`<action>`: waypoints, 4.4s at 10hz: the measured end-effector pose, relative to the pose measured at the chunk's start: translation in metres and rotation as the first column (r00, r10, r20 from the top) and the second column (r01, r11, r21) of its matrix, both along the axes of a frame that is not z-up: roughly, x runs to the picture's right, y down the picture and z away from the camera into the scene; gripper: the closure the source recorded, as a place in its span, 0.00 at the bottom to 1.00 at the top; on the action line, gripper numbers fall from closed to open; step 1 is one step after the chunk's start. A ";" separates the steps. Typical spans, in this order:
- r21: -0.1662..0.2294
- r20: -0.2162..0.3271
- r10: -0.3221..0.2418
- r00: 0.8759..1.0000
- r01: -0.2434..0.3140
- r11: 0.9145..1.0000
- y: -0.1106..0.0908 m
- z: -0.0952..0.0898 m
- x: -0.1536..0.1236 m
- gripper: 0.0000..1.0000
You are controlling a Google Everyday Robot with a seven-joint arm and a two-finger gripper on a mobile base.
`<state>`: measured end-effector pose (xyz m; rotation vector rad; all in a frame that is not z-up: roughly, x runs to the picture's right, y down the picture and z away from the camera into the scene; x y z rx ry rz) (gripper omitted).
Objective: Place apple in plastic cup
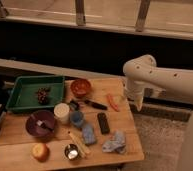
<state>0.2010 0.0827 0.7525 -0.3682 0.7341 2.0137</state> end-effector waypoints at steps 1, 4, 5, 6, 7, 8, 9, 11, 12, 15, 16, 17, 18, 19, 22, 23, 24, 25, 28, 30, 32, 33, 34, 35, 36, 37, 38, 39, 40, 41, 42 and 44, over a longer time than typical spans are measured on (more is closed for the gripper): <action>0.000 0.000 0.000 1.000 0.000 1.000 0.000 0.000 0.000 0.35; 0.000 0.000 0.000 1.000 0.000 1.000 0.000 0.000 0.000 0.35; 0.000 0.000 0.000 1.000 0.000 1.000 0.000 0.000 0.000 0.35; 0.000 0.000 0.000 1.000 0.000 1.000 0.000 0.000 0.000 0.35; 0.000 0.000 0.000 1.000 0.000 1.000 0.000 0.000 0.000 0.35; 0.000 0.000 0.000 1.000 0.000 1.000 0.000 0.000 0.000 0.35; 0.000 0.000 0.000 1.000 0.000 1.000 0.000 0.000 0.000 0.35; 0.000 0.000 0.000 1.000 0.000 1.000 0.000 0.000 0.000 0.35; -0.001 0.003 -0.006 1.000 0.006 1.000 0.000 0.000 0.000 0.35; 0.013 0.058 -0.149 0.987 0.148 0.989 -0.006 -0.003 -0.019 0.35; 0.022 0.094 -0.206 0.974 0.205 0.979 -0.006 -0.006 -0.039 0.35; 0.036 0.131 -0.253 0.958 0.251 0.967 -0.007 -0.009 -0.061 0.35; 0.061 0.199 -0.326 0.924 0.320 0.945 -0.006 -0.015 -0.100 0.35; 0.082 0.248 -0.365 0.897 0.356 0.931 -0.003 -0.022 -0.125 0.35; 0.157 0.423 -0.483 0.767 0.463 0.873 0.024 -0.063 -0.209 0.35; 0.172 0.464 -0.503 0.729 0.483 0.858 0.032 -0.072 -0.229 0.35; 0.193 0.520 -0.537 0.664 0.521 0.831 0.047 -0.086 -0.252 0.35; 0.209 0.559 -0.559 0.612 0.549 0.809 0.057 -0.097 -0.266 0.35; 0.231 0.603 -0.583 0.545 0.580 0.781 0.071 -0.110 -0.283 0.35; 0.230 0.604 -0.583 0.543 0.582 0.780 0.071 -0.110 -0.284 0.35; 0.244 0.618 -0.599 0.509 0.600 0.762 0.075 -0.107 -0.292 0.35; 0.260 0.628 -0.614 0.478 0.615 0.745 0.076 -0.103 -0.305 0.35; 0.273 0.646 -0.625 0.438 0.632 0.725 0.077 -0.099 -0.327 0.35; 0.289 0.655 -0.637 0.407 0.645 0.708 0.076 -0.093 -0.344 0.35; 0.304 0.674 -0.645 0.361 0.660 0.687 0.078 -0.088 -0.369 0.35; 0.315 0.692 -0.649 0.317 0.676 0.666 0.084 -0.083 -0.388 0.35; 0.333 0.711 -0.654 0.259 0.695 0.638 0.094 -0.081 -0.408 0.35; 0.351 0.728 -0.654 0.206 0.707 0.613 0.105 -0.083 -0.422 0.35; 0.374 0.739 -0.655 0.155 0.714 0.591 0.114 -0.087 -0.428 0.35; 0.401 0.746 -0.657 0.111 0.713 0.575 0.119 -0.090 -0.435 0.35; 0.403 0.746 -0.657 0.107 0.712 0.575 0.120 -0.090 -0.436 0.35; 0.404 0.746 -0.657 0.108 0.711 0.575 0.120 -0.089 -0.436 0.35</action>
